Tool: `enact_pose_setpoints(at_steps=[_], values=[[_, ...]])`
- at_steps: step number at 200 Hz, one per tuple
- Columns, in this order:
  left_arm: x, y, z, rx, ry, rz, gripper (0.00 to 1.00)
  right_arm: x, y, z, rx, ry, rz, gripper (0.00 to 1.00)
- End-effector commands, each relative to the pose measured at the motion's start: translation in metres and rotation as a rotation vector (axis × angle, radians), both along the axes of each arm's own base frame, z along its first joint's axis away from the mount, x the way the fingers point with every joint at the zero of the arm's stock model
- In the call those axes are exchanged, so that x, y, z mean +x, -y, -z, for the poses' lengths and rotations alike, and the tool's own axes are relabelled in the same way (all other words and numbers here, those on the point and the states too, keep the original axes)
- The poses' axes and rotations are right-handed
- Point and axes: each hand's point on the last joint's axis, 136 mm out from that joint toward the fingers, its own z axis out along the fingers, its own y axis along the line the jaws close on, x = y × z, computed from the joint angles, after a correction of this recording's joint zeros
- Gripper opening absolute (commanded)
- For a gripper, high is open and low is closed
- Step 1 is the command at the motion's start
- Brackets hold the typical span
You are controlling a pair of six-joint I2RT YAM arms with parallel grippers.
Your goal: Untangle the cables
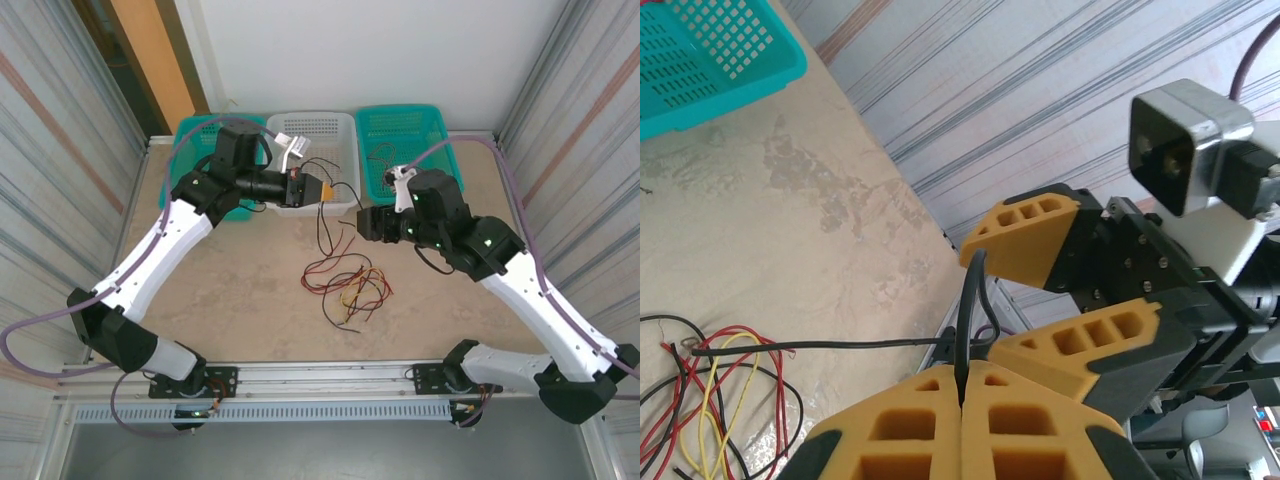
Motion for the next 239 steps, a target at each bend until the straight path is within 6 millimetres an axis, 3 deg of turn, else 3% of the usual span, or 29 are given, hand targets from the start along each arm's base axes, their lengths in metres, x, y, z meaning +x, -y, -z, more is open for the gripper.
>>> enact_pose_setpoints(at_steps=[1,17,47,93,109,120,167,202,226,239], values=[[-0.013,-0.006,-0.036,-0.067,0.084,0.038,0.0,0.004,-0.007,-0.002,-0.028,0.014,-0.048,0.53],[-0.013,-0.008,-0.036,-0.07,0.083,0.037,0.0,0.01,-0.01,-0.002,-0.03,0.015,-0.046,0.41],[-0.006,-0.016,-0.028,-0.07,0.063,0.011,0.02,0.02,-0.008,-0.015,-0.023,0.055,-0.02,0.0],[0.001,-0.019,0.008,-0.097,-0.028,-0.008,0.44,0.027,0.005,-0.079,0.171,0.169,-0.025,0.0],[0.004,-0.024,0.023,-0.062,-0.037,-0.044,0.49,0.028,0.009,-0.101,0.229,0.201,-0.034,0.0],[0.003,-0.029,0.024,-0.043,-0.024,-0.063,0.44,0.028,0.009,-0.112,0.251,0.221,-0.043,0.0],[-0.005,-0.061,-0.039,0.074,0.279,-0.179,0.51,0.031,0.009,-0.123,0.263,0.227,-0.047,0.0],[-0.006,-0.082,-0.083,0.157,0.476,-0.261,0.64,0.031,0.006,-0.123,0.282,0.216,-0.052,0.0],[-0.017,-0.067,-0.108,0.071,0.512,-0.191,0.66,0.03,-0.001,-0.12,0.295,0.195,-0.075,0.0],[-0.023,-0.047,-0.108,0.044,0.509,-0.125,0.65,0.029,-0.006,-0.117,0.296,0.185,-0.089,0.0]])
